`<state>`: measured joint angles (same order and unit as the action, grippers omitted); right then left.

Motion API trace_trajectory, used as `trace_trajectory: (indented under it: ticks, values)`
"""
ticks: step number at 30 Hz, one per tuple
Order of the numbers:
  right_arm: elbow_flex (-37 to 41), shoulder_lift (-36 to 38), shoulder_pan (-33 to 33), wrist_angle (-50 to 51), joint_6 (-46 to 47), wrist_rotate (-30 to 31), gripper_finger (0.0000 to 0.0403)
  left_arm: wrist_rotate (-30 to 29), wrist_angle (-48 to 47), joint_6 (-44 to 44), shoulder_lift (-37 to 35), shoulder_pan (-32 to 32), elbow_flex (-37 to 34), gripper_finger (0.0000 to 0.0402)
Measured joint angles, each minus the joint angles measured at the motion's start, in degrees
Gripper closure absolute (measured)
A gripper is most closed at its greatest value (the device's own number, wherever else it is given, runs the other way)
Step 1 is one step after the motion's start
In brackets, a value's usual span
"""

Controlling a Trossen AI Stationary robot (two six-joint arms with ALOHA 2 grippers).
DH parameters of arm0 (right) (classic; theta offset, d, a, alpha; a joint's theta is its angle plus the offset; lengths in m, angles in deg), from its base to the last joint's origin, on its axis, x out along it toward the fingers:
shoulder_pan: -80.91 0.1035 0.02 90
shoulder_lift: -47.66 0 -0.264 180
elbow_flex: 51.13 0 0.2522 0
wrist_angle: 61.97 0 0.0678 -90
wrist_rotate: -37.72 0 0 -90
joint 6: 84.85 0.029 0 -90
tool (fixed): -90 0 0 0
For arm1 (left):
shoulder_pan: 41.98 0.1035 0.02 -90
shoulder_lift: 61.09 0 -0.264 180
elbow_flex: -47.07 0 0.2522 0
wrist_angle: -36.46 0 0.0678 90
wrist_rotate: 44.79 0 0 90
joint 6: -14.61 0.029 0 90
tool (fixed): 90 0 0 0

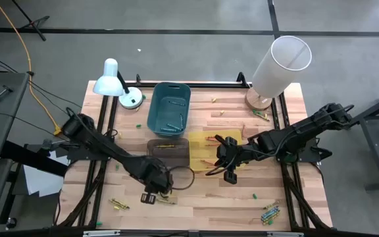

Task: Sort crayons
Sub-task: Move the green crayon to the bottom left of the table

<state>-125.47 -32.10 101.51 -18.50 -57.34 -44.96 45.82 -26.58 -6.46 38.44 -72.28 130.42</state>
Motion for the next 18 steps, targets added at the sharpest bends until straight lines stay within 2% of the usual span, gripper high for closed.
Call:
trace_trajectory:
  ticks: [4, 9, 14, 18]
  values:
    - [0.00, 0.00, 0.00, -0.01, -0.79, 0.13, 0.0402, -3.40, -1.05, -9.47, -8.15, -4.36, -0.56, 0.0289]
    - [0.00, 0.00, 0.00, 0.05, -1.03, 0.21, 0.0402, -5.39, -2.41, -22.64, -15.64, -16.57, -5.23, 0.0302]
    - [0.00, 0.00, -0.04, 0.01, -3.10, 0.87, 0.0402, -4.33, 1.75, -28.26, -15.84, -29.01, -10.27, 0.0310]
    - [0.00, 0.00, -0.37, -0.02, -3.04, 2.44, 0.0402, -4.52, 10.21, -28.52, -12.24, -31.77, -12.32, 0.0310]
